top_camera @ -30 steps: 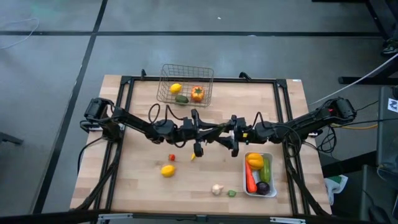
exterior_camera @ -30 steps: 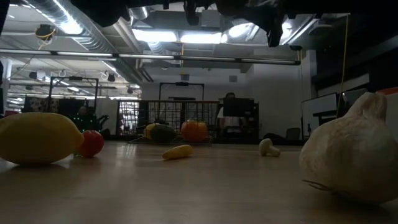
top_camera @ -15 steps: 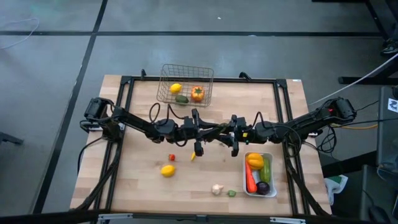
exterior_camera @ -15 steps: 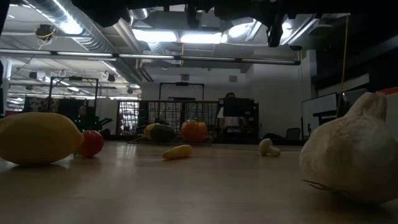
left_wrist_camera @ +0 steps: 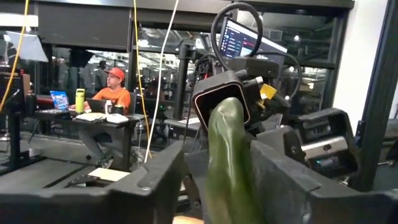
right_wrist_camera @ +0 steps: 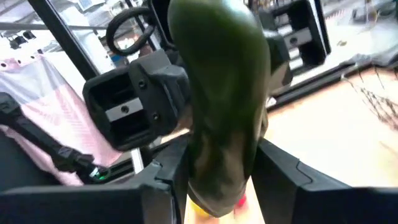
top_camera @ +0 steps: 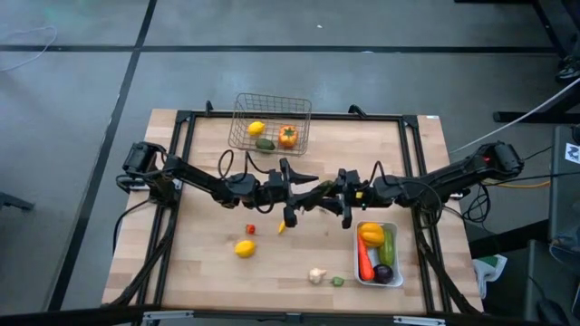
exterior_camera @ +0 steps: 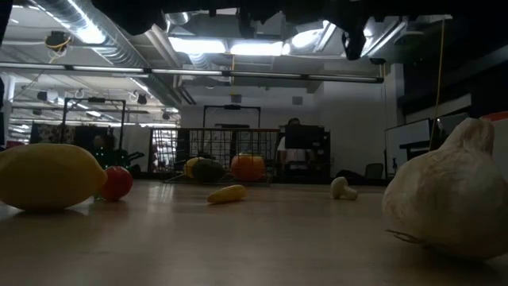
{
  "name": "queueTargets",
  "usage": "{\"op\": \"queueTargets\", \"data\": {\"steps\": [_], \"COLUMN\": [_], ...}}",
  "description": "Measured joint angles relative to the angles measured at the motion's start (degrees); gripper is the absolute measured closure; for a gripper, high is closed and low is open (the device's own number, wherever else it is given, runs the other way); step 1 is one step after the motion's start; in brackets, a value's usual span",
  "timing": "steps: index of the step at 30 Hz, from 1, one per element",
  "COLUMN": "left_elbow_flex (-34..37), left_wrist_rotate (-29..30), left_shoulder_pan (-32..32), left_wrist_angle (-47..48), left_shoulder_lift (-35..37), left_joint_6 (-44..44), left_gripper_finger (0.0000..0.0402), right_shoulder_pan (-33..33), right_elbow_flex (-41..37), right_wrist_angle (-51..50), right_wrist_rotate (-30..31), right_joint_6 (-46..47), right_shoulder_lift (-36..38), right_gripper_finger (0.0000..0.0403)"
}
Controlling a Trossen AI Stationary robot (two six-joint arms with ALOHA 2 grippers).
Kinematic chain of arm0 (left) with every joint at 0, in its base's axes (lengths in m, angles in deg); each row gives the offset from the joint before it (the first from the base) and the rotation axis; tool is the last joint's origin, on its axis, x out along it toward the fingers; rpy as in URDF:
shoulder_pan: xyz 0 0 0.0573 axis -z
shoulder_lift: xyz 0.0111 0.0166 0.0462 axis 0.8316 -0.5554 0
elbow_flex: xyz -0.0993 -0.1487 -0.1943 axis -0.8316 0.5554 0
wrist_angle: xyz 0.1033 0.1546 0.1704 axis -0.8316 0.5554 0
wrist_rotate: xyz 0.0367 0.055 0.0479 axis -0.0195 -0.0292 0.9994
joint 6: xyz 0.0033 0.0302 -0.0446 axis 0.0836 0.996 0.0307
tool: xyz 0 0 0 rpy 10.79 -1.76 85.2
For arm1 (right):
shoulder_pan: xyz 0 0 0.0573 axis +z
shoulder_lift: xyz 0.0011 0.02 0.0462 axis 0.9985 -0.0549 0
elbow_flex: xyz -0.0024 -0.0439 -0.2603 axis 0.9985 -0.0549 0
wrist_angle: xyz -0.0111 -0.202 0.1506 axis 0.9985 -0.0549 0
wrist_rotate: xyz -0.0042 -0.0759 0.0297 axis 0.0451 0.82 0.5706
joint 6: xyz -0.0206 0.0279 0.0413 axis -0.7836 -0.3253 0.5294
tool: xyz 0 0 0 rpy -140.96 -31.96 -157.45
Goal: Sort produce into baskets
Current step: Put the cucumber into the white bin
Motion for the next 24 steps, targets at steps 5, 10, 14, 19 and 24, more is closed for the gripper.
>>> {"op": "queueTargets", "data": {"steps": [5,10,14,19,24], "left_elbow_flex": [0.0,0.0,0.0,0.0,0.0], "left_wrist_rotate": [0.0,0.0,0.0,0.0,0.0], "left_shoulder_pan": [0.0,0.0,0.0,0.0,0.0], "left_wrist_angle": [-0.3,1.4,3.6,7.2,8.7], "left_shoulder_lift": [0.3,0.4,0.4,0.4,0.4], "left_joint_6": [0.0,-0.1,-0.2,-2.4,-2.7], "left_gripper_finger": [0.0195,0.0192,0.0197,0.0199,0.0199], "right_shoulder_pan": [1.4,4.8,7.7,11.7,17.2], "right_elbow_flex": [0.0,0.0,0.0,0.0,0.0], "right_wrist_angle": [-11.5,-20.5,-26.3,-31.4,-39.9], "right_wrist_rotate": [-0.2,-0.6,-4.1,-12.7,-15.8], "right_joint_6": [7.4,19.8,33.1,49.6,61.7], "right_shoulder_lift": [5.5,10.1,12.6,14.0,13.5], "right_gripper_finger": [0.0265,0.0265,0.0265,0.0265,0.0265]}}
